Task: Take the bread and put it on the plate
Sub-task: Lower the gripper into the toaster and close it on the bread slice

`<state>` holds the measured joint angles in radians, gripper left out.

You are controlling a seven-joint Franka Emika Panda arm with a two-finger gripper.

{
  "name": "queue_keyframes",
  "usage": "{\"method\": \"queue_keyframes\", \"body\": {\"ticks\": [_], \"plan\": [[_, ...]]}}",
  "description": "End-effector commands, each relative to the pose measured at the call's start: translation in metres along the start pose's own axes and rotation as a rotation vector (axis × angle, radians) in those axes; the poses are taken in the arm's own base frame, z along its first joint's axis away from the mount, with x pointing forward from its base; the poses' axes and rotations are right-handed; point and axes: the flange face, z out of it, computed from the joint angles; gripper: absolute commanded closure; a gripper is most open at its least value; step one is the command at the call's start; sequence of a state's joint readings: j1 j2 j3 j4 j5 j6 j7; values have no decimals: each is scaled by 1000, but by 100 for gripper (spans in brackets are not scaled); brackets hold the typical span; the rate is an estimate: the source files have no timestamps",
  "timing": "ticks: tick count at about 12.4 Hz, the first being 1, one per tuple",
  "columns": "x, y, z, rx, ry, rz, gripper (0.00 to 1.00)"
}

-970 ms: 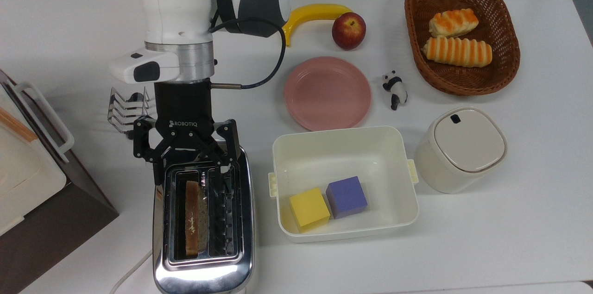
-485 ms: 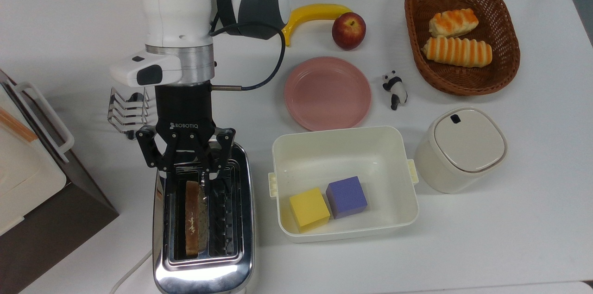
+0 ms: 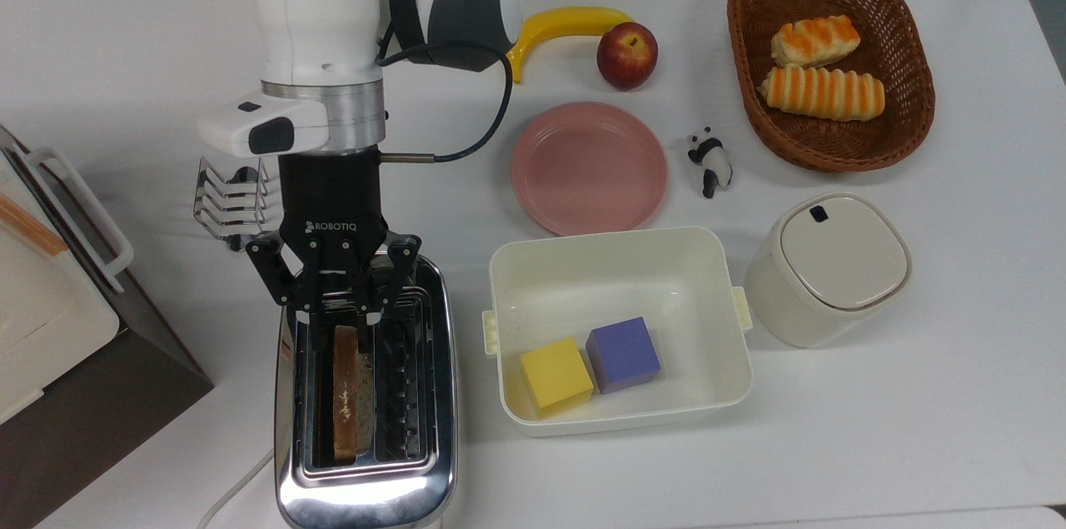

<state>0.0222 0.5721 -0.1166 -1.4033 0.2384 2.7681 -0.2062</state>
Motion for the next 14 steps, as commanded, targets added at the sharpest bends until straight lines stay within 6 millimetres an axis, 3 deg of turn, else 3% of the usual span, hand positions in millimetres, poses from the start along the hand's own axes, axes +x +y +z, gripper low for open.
{"method": "queue_keyframes", "body": {"ticks": [1,11,14], "plan": [[0,4,-3,-7,13,-5,82],[15,15,-25,73,73,207,86],[28,16,-46,76,107,208,86]]}}
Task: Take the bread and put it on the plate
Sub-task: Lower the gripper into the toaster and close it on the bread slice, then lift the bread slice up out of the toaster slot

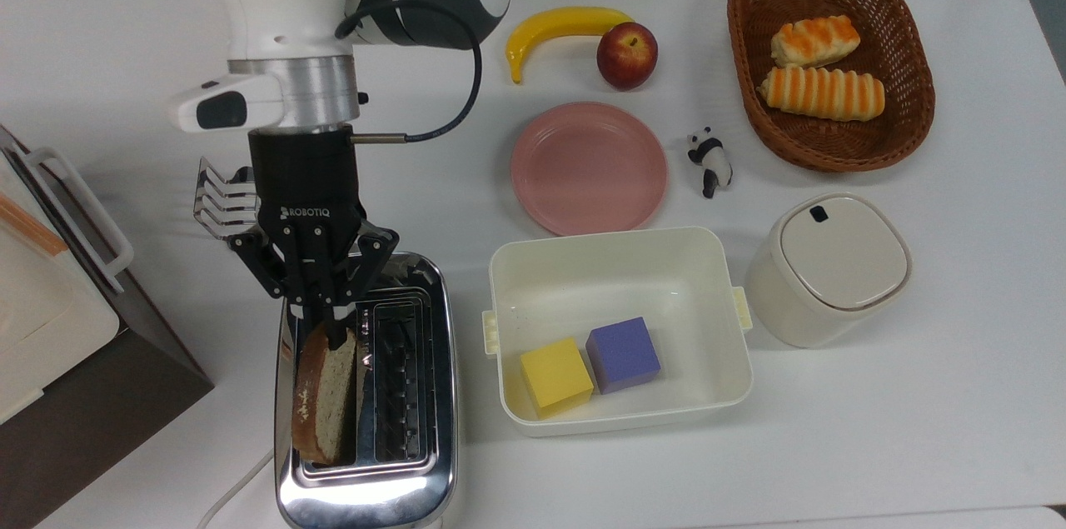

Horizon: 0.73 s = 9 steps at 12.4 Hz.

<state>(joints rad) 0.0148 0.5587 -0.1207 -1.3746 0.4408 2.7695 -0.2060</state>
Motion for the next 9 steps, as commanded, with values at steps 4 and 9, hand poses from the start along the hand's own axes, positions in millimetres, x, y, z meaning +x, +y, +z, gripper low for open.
{"method": "queue_keyframes", "body": {"ticks": [4,9], "plan": [[35,-6,-58,18,94,17,86],[74,-2,-128,24,193,25,86]]}}
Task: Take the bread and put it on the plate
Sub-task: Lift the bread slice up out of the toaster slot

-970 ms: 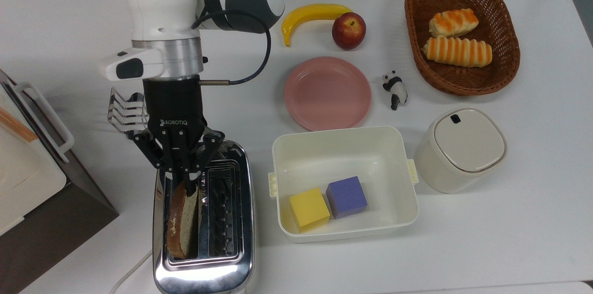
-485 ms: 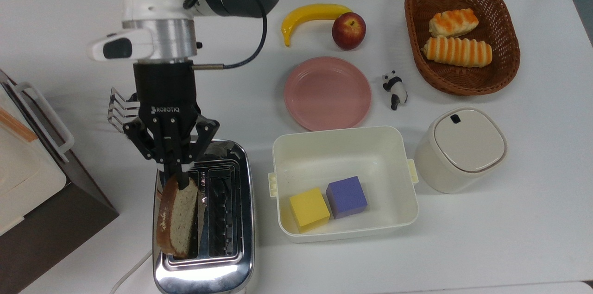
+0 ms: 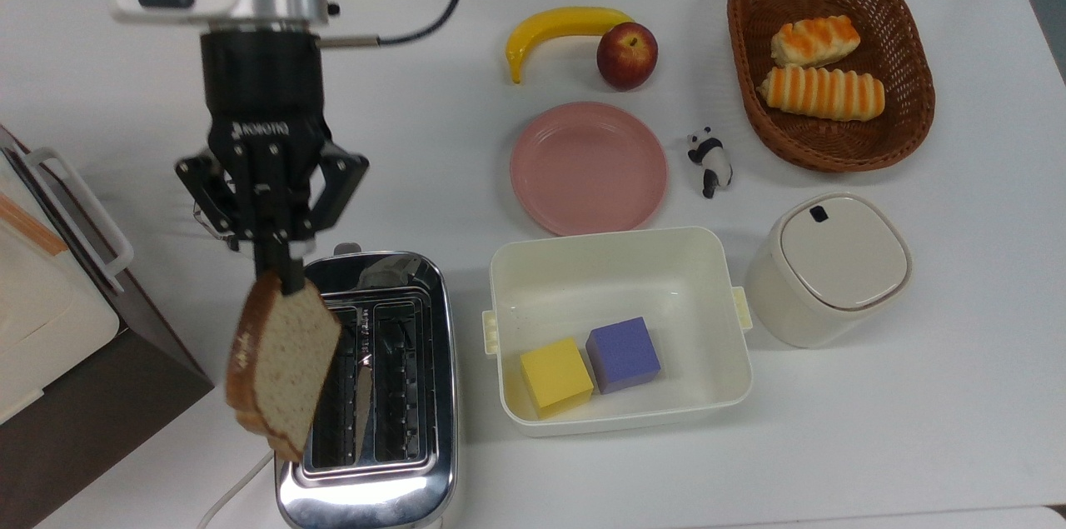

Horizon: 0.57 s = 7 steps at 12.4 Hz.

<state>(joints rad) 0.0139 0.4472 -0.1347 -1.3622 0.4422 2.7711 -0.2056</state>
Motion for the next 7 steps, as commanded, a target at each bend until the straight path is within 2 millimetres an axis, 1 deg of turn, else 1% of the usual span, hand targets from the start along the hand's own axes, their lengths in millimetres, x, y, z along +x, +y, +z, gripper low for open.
{"method": "queue_keyframes", "body": {"ticks": [1,3,5,7], "plan": [[33,7,-62,10,80,30,86],[39,2,-86,34,47,33,86],[37,-1,-102,75,-100,21,86],[30,-3,-118,105,-261,-4,86]]}}
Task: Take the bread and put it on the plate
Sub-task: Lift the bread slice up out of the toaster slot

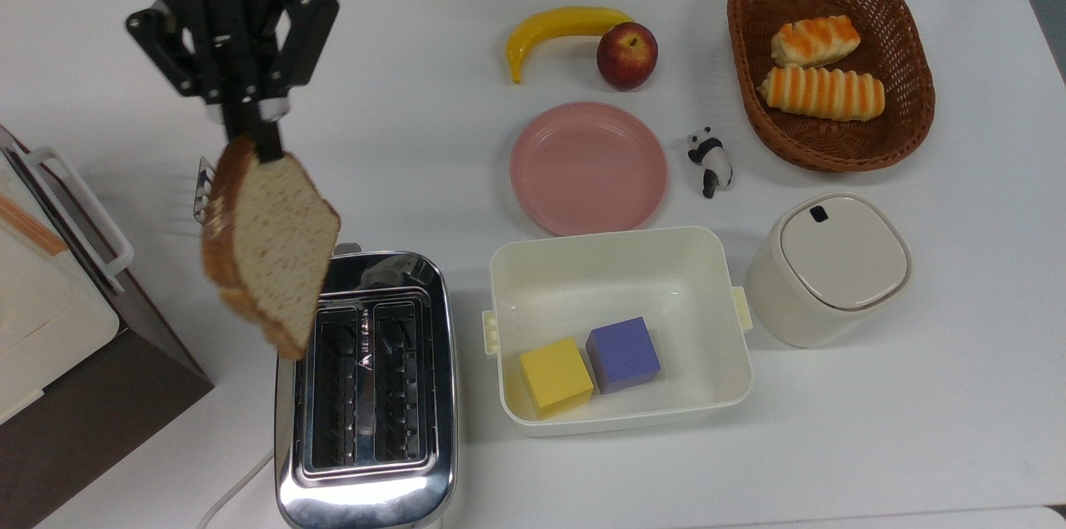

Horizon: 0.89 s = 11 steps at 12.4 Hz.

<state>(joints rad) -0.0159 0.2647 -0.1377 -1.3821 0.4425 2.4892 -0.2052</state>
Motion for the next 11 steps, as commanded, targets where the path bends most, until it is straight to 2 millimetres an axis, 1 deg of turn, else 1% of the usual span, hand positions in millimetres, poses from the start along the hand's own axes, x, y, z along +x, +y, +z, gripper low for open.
{"method": "queue_keyframes", "body": {"ticks": [1,2,4,5,6,7,8,9,11], "plan": [[-21,-6,-34,41,-241,-34,86],[-29,-7,-38,42,-320,-50,86],[-46,-15,-41,45,-464,-95,86],[-55,-19,-38,52,-531,-117,86],[-66,-26,-33,69,-596,-129,87],[-74,-28,-28,79,-646,-129,89],[-84,-39,-21,93,-693,-143,90],[-92,-43,-14,89,-727,-155,91],[-111,-59,9,82,-804,-194,91]]}}
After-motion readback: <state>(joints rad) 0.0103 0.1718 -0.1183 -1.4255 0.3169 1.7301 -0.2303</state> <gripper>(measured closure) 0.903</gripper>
